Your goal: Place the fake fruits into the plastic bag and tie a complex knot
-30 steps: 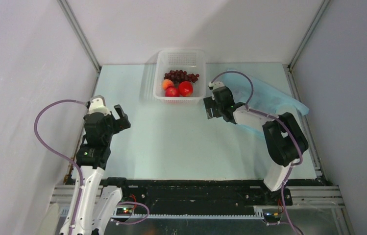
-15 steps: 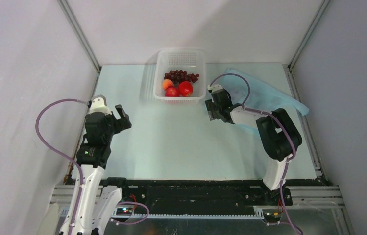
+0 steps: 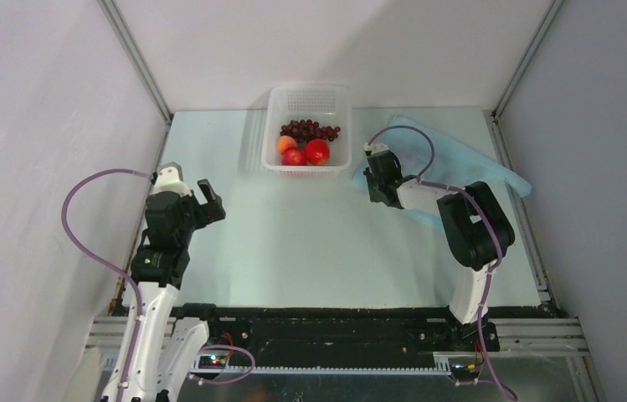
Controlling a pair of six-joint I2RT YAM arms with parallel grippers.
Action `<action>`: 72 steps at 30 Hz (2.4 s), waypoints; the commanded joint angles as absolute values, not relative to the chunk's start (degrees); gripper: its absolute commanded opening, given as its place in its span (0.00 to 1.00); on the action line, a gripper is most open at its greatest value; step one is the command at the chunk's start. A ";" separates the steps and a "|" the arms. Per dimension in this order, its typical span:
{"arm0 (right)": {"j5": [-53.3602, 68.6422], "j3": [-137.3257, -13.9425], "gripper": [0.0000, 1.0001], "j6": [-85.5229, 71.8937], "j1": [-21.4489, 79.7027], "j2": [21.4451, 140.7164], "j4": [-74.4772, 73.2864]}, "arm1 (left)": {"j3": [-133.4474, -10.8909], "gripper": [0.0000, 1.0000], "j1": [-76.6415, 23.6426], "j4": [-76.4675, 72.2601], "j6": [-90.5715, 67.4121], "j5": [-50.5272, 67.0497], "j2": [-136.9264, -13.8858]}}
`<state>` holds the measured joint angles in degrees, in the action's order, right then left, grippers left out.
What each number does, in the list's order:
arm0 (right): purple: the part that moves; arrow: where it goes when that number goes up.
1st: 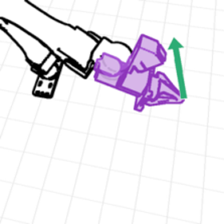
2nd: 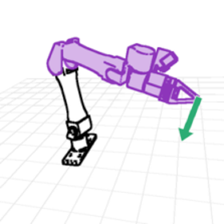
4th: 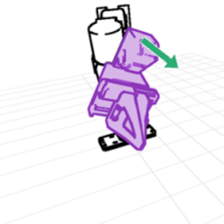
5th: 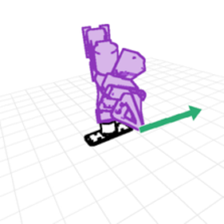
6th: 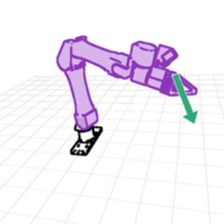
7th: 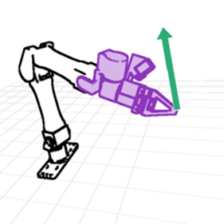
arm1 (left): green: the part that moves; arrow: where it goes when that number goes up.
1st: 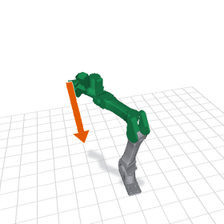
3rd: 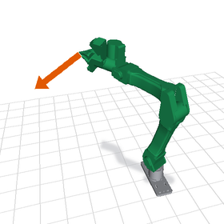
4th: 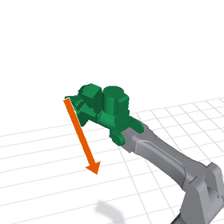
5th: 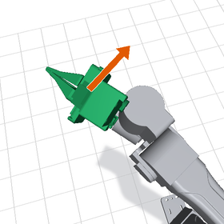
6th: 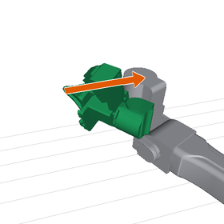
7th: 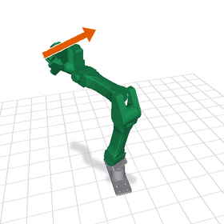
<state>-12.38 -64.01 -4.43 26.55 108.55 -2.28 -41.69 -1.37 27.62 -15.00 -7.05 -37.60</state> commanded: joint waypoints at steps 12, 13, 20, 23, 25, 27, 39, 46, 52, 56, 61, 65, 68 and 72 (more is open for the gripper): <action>-11.15 -58.42 0.00 -7.56 33.63 100.38 -4.85 | -44.16 0.99 -1.41 26.88 -15.38 -5.40 -37.66; -11.29 -56.75 0.00 -8.22 34.39 98.53 -5.19 | -44.15 0.99 -1.41 26.89 -15.38 -5.38 -37.68; -14.11 -46.11 0.00 -13.18 46.67 88.52 -7.95 | -44.11 0.99 -1.41 26.83 -15.38 -5.08 -37.20; -12.34 -42.38 0.00 -14.84 53.67 83.96 -4.86 | -44.12 0.99 -1.41 26.75 -15.38 -4.88 -37.18; -9.87 -40.63 0.00 -15.21 57.85 82.48 -2.42 | -44.08 0.99 -1.41 26.73 -15.38 -4.57 -37.24; -6.95 -39.93 0.00 -15.29 61.71 82.37 0.52 | -44.12 0.99 -1.40 26.73 -15.44 -4.50 -37.26; -1.69 -43.59 0.06 -16.68 76.95 85.20 11.71 | -44.12 0.99 -1.41 26.66 -15.38 -4.02 -37.44; -2.91 -47.95 0.74 -19.64 74.04 78.78 1.12 | -44.03 0.99 -1.41 26.82 -15.22 -3.94 -37.44; -1.58 -47.66 0.80 -25.67 63.44 69.38 -10.91 | -43.79 0.99 -1.41 26.33 -15.39 -3.16 -37.29; 0.39 -42.81 0.79 -29.09 52.57 62.26 -13.97 | -42.96 0.99 -1.56 24.62 -15.36 0.39 -36.85; 10.78 -33.05 0.79 -33.44 37.48 53.94 -12.51 | -42.70 0.99 -3.45 24.21 -15.29 2.08 -37.49; 20.94 -23.83 0.77 -35.71 23.54 48.92 -9.50 | -43.78 0.99 -7.45 25.43 -19.69 2.71 -39.53; 26.92 -19.88 0.78 -35.99 14.12 46.51 -7.94 | -42.07 0.99 -11.95 24.16 -26.82 4.88 -41.41; 33.79 -14.59 0.80 -36.09 5.55 45.76 -4.79 | -31.82 0.99 -15.71 15.33 -36.43 5.34 -42.92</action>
<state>22.74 -17.63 -34.83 11.99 47.07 -10.15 -39.88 -12.64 23.83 -24.84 3.46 -41.87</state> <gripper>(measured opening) 0.795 0.988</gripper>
